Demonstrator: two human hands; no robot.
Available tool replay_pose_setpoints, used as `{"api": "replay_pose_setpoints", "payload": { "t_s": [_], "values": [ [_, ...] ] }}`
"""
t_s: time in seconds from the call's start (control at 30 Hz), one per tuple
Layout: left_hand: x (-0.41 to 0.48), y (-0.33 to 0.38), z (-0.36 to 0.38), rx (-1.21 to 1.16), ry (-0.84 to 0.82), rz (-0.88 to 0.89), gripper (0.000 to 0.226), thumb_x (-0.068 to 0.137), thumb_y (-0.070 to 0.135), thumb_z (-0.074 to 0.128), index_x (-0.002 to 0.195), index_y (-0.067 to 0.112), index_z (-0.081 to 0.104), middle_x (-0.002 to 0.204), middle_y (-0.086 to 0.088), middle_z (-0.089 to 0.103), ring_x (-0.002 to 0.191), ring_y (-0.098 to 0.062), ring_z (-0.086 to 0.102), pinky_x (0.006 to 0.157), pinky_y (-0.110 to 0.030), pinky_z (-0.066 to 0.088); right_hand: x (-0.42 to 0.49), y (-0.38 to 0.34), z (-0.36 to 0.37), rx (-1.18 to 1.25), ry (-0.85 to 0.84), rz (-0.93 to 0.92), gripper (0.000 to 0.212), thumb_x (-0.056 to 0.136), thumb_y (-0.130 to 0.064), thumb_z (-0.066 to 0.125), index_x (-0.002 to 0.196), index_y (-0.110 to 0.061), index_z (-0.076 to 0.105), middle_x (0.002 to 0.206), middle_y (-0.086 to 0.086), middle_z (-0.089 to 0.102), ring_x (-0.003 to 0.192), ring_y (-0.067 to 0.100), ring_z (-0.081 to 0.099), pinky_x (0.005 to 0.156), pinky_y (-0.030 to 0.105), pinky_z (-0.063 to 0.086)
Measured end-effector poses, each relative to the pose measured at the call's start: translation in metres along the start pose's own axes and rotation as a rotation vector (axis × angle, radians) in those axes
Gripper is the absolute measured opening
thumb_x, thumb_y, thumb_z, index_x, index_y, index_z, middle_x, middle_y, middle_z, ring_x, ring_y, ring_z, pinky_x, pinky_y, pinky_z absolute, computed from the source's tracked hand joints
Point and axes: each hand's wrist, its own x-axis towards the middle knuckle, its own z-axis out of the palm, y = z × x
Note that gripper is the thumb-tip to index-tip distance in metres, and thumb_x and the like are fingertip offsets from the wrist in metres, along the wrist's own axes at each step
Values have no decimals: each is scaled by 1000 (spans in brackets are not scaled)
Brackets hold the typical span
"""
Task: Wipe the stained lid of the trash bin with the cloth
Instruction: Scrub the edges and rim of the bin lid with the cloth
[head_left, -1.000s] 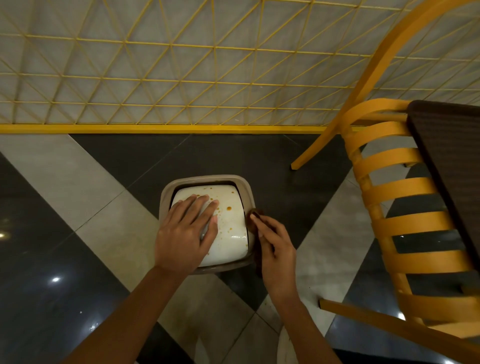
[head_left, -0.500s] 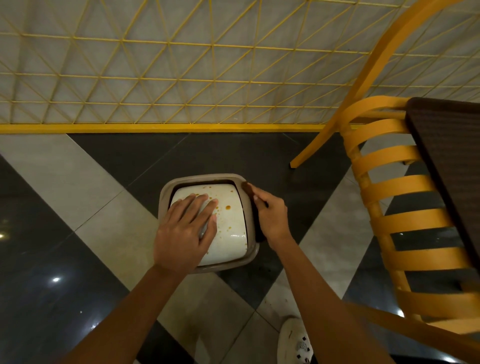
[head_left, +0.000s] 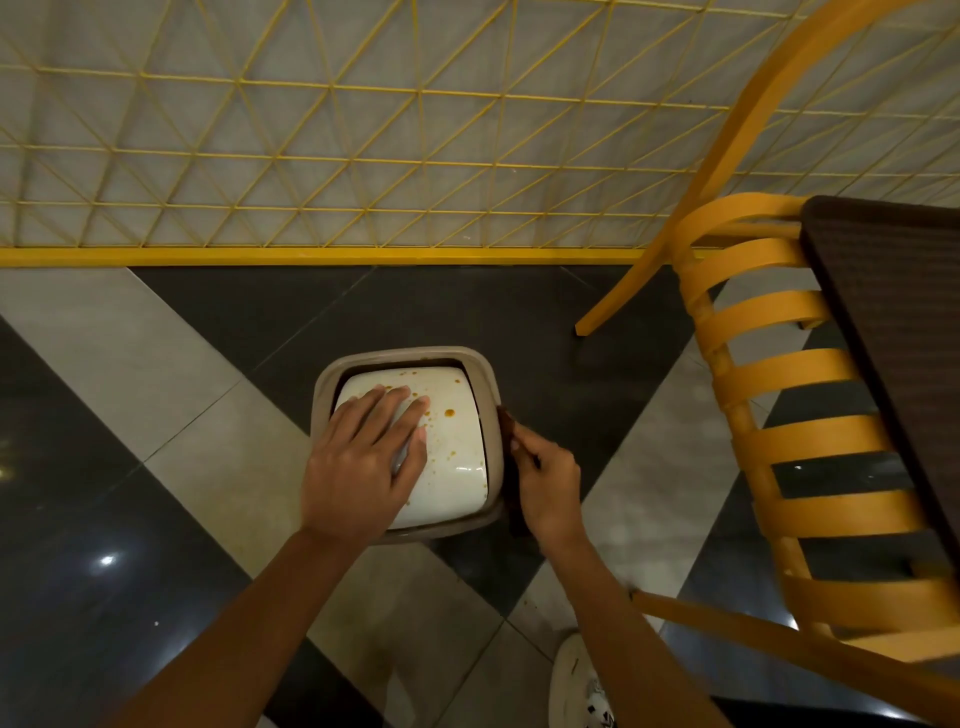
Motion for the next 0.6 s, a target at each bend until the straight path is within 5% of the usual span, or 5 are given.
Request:
{"api": "replay_pose_setpoints", "payload": {
  "t_s": [0.3, 0.43, 0.6],
  "values": [
    [1, 1, -1, 2, 12, 7, 43, 93, 37, 38, 120, 13, 60, 119, -9, 64, 112, -26, 58, 95, -40, 46, 2, -12, 1, 140, 14, 9, 33, 94, -8, 43, 120, -20, 58, 119, -6, 61, 110, 7, 54, 102, 35, 44],
    [0, 0, 1, -5, 9, 4, 43, 93, 37, 37, 122, 14, 59, 121, -8, 63, 114, -26, 56, 97, -40, 45, -25, -7, 3, 106, 107, -89, 37, 93, -8, 44, 114, -37, 55, 121, -10, 56, 106, -5, 49, 99, 20, 40],
    [0, -1, 3, 3, 26, 19, 41, 94, 35, 39, 121, 13, 60, 120, -9, 64, 113, -26, 57, 96, -40, 46, -70, 10, 9, 89, 171, -112, 50, 91, -5, 46, 109, -51, 47, 117, -34, 42, 110, -18, 41, 101, 19, 36]
  ]
}}
